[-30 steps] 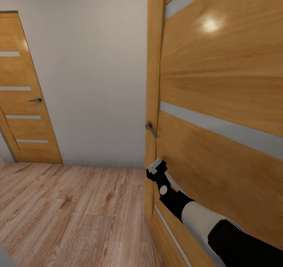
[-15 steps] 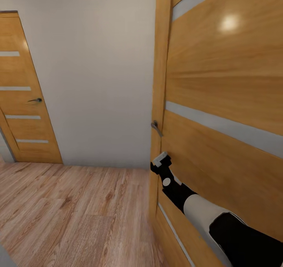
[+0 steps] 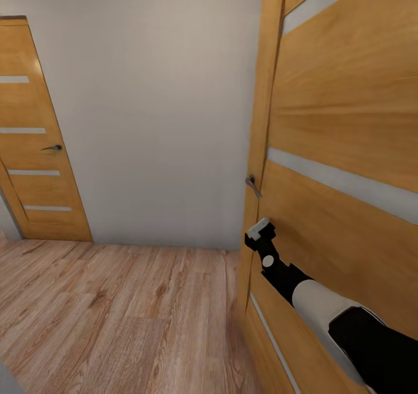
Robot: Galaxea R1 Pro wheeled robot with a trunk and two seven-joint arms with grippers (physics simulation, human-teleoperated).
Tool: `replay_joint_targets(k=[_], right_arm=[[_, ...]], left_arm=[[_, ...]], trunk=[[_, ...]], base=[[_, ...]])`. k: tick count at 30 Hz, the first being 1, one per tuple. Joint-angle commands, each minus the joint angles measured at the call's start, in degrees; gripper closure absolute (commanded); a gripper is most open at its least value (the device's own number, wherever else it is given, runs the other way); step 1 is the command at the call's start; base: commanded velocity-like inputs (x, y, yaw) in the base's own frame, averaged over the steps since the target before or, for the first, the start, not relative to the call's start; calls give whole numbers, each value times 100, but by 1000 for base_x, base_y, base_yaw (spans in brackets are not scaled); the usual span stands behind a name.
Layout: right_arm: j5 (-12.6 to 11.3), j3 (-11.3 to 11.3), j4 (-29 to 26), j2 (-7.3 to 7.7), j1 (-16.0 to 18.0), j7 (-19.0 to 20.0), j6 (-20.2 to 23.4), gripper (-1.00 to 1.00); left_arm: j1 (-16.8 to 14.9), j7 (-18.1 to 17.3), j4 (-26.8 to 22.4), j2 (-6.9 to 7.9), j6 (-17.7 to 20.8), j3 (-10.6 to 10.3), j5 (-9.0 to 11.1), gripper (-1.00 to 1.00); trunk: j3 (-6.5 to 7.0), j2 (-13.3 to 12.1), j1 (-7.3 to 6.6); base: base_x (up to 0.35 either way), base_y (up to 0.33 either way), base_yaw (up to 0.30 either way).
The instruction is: Move the two storage containers from the living room to the garage. In the garage, place one container on the floor and stack the other container on top of it (either order is fine).
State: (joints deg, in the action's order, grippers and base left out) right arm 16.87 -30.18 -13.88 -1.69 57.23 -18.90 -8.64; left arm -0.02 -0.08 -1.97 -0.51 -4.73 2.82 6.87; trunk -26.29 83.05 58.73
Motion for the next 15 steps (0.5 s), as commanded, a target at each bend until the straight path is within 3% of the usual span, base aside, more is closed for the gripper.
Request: replay_joint_targets(k=[1, 15], right_arm=[[10, 126, 17, 41, 7, -61, -15, -100], [20, 126, 17, 405, 7, -112, -119, -100]], left_arm=[[2, -1, -5, -2, -10, 26, 34, -100], [2, -1, -5, -2, -10, 26, 34, -100]], trunk=[[-6, 3, 0], [-6, 3, 0]], base=[[0, 0, 0], [0, 0, 0]])
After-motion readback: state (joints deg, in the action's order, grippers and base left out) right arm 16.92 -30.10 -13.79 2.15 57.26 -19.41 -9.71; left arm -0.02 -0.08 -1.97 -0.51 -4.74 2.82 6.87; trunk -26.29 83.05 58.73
